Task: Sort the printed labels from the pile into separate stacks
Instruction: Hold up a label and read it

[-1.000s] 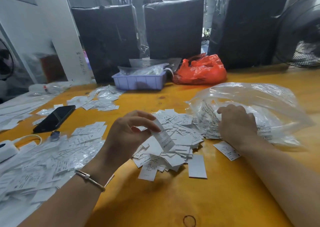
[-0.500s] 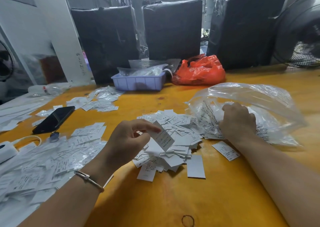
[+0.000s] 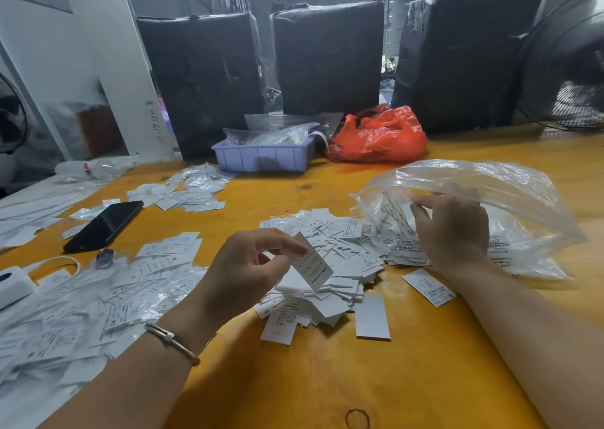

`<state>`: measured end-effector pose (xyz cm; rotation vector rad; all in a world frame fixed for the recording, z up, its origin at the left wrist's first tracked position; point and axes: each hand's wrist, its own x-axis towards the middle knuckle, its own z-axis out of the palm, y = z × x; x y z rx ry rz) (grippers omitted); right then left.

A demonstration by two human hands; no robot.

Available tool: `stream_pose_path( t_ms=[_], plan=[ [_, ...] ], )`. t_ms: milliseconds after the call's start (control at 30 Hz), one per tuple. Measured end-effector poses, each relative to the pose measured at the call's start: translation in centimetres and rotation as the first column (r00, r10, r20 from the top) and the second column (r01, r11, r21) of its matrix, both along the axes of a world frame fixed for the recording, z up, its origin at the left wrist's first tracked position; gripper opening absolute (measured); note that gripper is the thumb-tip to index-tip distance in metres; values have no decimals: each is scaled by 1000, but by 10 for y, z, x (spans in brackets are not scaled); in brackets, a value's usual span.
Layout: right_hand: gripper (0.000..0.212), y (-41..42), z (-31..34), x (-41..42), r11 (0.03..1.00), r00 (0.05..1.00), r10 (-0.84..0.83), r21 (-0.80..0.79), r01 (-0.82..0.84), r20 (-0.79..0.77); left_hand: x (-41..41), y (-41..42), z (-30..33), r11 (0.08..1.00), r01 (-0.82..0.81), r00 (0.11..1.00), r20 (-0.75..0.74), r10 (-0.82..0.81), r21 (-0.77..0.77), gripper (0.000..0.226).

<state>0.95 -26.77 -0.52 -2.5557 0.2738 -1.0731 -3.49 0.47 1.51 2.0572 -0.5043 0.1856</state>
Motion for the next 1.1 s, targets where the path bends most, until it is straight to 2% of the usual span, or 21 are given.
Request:
stream_pose_path(
  t_ms=[67,167,200,300,400,467,567,667,733,833,967,1100],
  plan=[
    [16,4,3,-4,997,991,59,35,-63,123,-1,0,1,1000,5,1000,-6,-5,2,30],
    [5,17,9,-14,927,962,193,285,-244,194,0,1,1,1000,-5,1000,-12,6,5,24],
    [4,21,10,-17,870,950,248,387,-305,192,1,1,0,1000,-12,1000,-2,12,13,20],
    [20,37,15,-30,629,880,398,622,-467,259,3,3,-1,999,-31,999,30,31,26,24],
    [29,50,21,-39,358,776,518,733,-578,359,4,3,-1,999,-47,999,15,46,2,29],
    [31,54,22,-43,259,713,613,765,-589,341,5,3,-1,998,-58,998,-1,58,15,31],
    [35,60,20,-47,230,619,737,761,-606,270,5,2,0,1000,-24,997,-69,24,6,32],
    [41,67,17,-50,209,552,794,738,-641,255,3,1,3,986,55,974,-207,-87,-154,25],
    [41,70,15,-52,223,517,824,708,-670,230,2,1,4,968,92,955,-253,-152,-233,39],
    [29,72,15,-54,234,462,867,665,-709,187,3,0,2,982,106,968,-210,-138,-155,37],
    [13,72,16,-55,215,463,862,678,-703,207,4,0,2,986,70,976,-193,-100,-153,23],
    [36,70,14,-55,177,470,851,713,-679,236,1,-2,4,981,75,980,-172,-105,-177,30]
  ],
)
